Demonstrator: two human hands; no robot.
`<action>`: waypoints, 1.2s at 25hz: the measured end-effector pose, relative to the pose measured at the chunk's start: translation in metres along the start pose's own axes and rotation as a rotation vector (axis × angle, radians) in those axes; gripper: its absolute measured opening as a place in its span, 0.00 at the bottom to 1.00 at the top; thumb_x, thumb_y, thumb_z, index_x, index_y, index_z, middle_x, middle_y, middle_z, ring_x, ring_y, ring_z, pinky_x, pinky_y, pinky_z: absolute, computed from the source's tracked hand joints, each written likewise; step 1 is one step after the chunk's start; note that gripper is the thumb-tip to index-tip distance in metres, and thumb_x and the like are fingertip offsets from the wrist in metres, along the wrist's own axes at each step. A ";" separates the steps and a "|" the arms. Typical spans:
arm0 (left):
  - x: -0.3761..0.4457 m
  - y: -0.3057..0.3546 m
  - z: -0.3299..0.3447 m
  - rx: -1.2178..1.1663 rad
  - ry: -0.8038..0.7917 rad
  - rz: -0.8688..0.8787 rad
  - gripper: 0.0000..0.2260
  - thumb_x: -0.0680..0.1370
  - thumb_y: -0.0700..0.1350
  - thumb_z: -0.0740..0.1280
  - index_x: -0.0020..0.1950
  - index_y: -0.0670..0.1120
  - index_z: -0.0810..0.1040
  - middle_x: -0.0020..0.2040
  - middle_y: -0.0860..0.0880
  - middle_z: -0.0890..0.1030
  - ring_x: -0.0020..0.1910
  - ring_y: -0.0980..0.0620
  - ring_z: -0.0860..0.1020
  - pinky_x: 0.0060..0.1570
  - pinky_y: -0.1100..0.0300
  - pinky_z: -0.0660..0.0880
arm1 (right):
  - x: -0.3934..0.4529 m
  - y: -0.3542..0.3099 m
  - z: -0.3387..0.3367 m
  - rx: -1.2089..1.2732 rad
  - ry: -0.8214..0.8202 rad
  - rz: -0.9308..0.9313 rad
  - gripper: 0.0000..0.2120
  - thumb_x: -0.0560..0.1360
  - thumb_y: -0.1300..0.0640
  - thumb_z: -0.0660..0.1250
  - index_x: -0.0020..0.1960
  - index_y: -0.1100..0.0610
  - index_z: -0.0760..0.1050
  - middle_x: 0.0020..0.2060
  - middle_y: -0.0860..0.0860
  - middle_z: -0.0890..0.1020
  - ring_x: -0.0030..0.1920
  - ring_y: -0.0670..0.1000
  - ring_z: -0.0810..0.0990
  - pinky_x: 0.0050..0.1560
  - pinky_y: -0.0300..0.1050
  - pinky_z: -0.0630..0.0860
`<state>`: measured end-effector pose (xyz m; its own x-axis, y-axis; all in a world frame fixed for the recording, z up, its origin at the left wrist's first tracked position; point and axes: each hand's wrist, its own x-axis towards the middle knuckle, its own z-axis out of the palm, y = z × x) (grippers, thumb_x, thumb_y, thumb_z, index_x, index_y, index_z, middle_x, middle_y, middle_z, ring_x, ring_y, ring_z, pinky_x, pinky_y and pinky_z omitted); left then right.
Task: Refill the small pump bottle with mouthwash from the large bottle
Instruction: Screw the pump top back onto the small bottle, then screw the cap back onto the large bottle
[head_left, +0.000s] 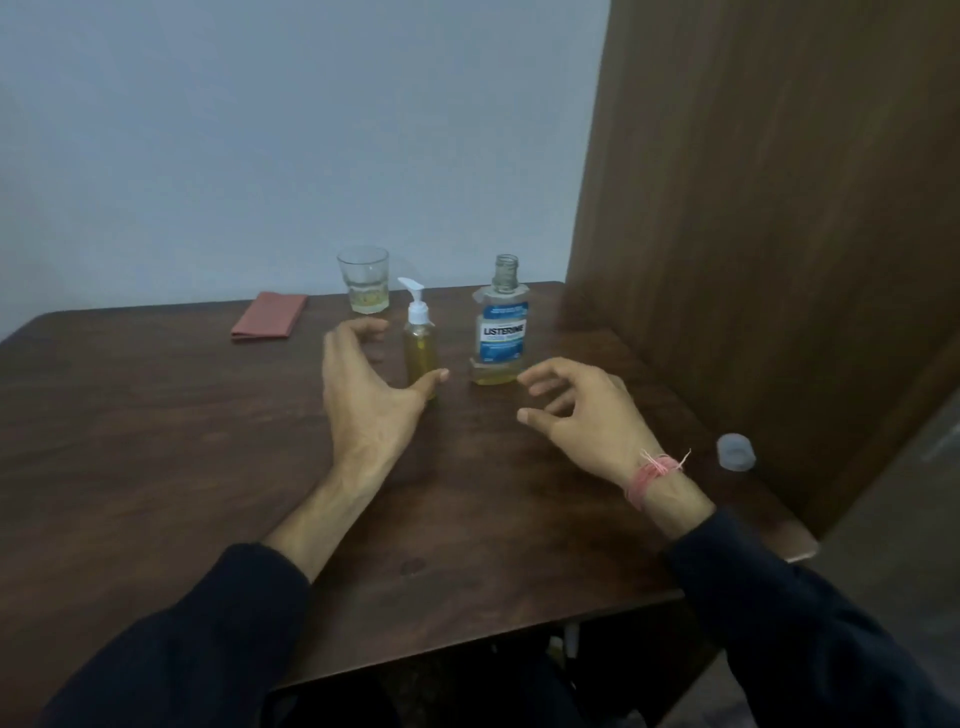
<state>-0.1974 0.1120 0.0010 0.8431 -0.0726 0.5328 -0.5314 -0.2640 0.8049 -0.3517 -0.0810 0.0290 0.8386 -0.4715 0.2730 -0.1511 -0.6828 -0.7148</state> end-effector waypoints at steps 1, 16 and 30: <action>-0.008 0.007 0.000 -0.011 -0.005 0.032 0.32 0.68 0.51 0.91 0.64 0.55 0.77 0.61 0.55 0.80 0.54 0.58 0.80 0.54 0.65 0.80 | -0.006 0.008 -0.016 -0.116 -0.013 0.015 0.15 0.76 0.51 0.81 0.60 0.41 0.84 0.53 0.38 0.84 0.51 0.42 0.84 0.57 0.46 0.82; -0.060 0.083 0.065 -0.105 -0.287 0.068 0.36 0.77 0.43 0.85 0.80 0.53 0.71 0.79 0.51 0.67 0.54 0.56 0.86 0.56 0.71 0.83 | -0.040 0.040 -0.109 -0.984 -0.358 0.284 0.21 0.81 0.67 0.69 0.70 0.51 0.78 0.65 0.53 0.80 0.66 0.57 0.79 0.66 0.54 0.80; -0.015 0.052 0.094 -0.138 -0.389 -0.220 0.41 0.87 0.43 0.72 0.93 0.52 0.51 0.79 0.47 0.79 0.65 0.42 0.88 0.63 0.37 0.87 | 0.049 -0.007 -0.058 0.309 0.193 0.066 0.21 0.73 0.64 0.82 0.60 0.43 0.86 0.63 0.46 0.84 0.52 0.45 0.89 0.56 0.45 0.85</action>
<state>-0.2306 0.0088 0.0104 0.8911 -0.3918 0.2289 -0.3201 -0.1854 0.9291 -0.3400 -0.1313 0.0850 0.7138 -0.6256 0.3148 -0.0118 -0.4601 -0.8878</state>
